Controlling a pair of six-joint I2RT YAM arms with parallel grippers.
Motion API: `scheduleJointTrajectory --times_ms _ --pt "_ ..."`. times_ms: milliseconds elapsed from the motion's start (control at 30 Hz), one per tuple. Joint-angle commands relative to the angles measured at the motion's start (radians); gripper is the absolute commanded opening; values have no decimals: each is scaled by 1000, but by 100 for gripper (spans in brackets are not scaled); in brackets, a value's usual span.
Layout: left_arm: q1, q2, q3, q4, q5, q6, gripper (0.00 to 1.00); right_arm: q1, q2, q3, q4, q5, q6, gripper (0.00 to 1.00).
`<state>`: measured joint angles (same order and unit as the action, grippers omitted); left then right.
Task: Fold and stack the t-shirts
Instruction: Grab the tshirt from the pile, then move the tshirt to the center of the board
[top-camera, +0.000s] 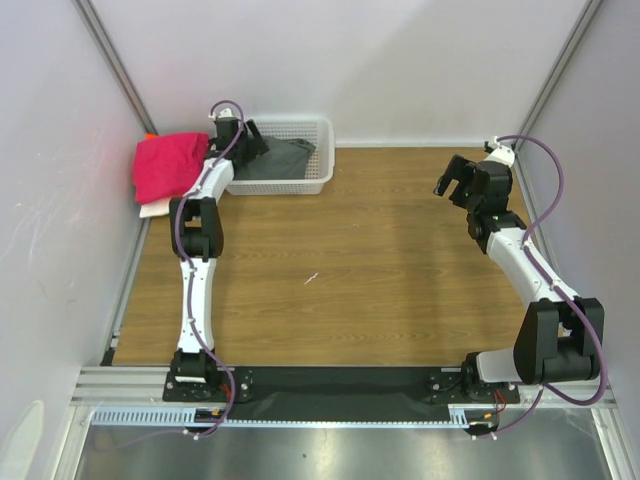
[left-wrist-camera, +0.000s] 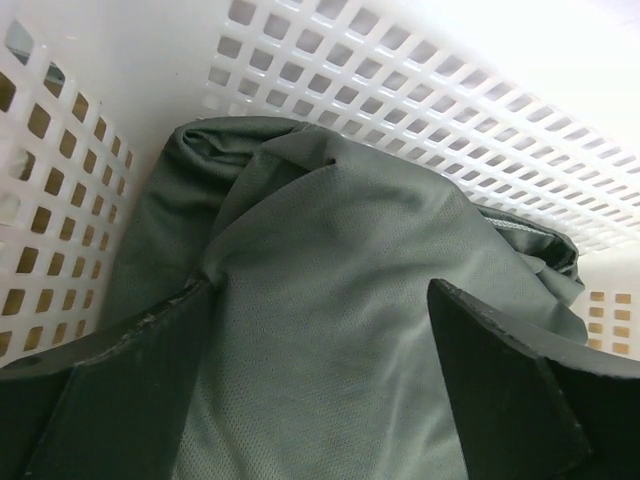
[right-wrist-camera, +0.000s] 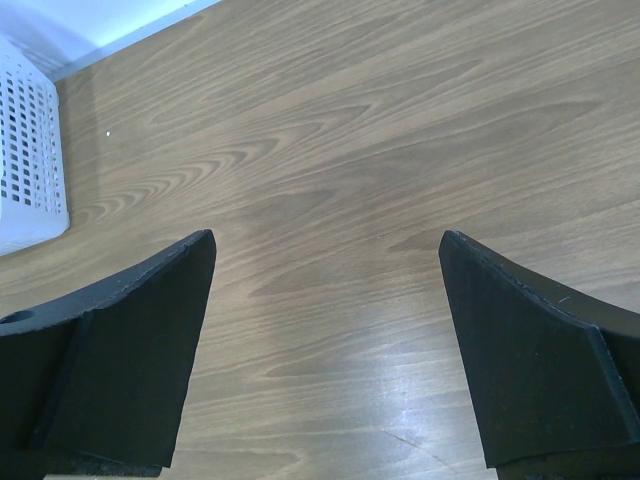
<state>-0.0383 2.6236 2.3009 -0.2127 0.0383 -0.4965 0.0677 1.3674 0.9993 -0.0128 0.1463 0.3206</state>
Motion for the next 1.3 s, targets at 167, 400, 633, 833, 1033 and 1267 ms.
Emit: scheduleJointTrajectory --times_ms 167,400,633,833,1033,1267 --pt "3 33 54 22 63 -88 55 -3 -5 45 22 24 -9 100" --pt "3 -16 45 53 35 -76 0 -3 -28 44 16 49 -22 100" --pt "-6 -279 -26 205 127 -22 0 -2 -45 27 16 12 0 100" --pt "-50 -531 -97 366 172 1 0 -3 -91 -1 16 -2 18 100" --pt "-279 -729 -109 279 -159 655 0 -3 -224 -76 17 -19 28 100" --pt "-535 -928 -227 225 -376 970 0 -5 -352 -111 -82 3 28 100"
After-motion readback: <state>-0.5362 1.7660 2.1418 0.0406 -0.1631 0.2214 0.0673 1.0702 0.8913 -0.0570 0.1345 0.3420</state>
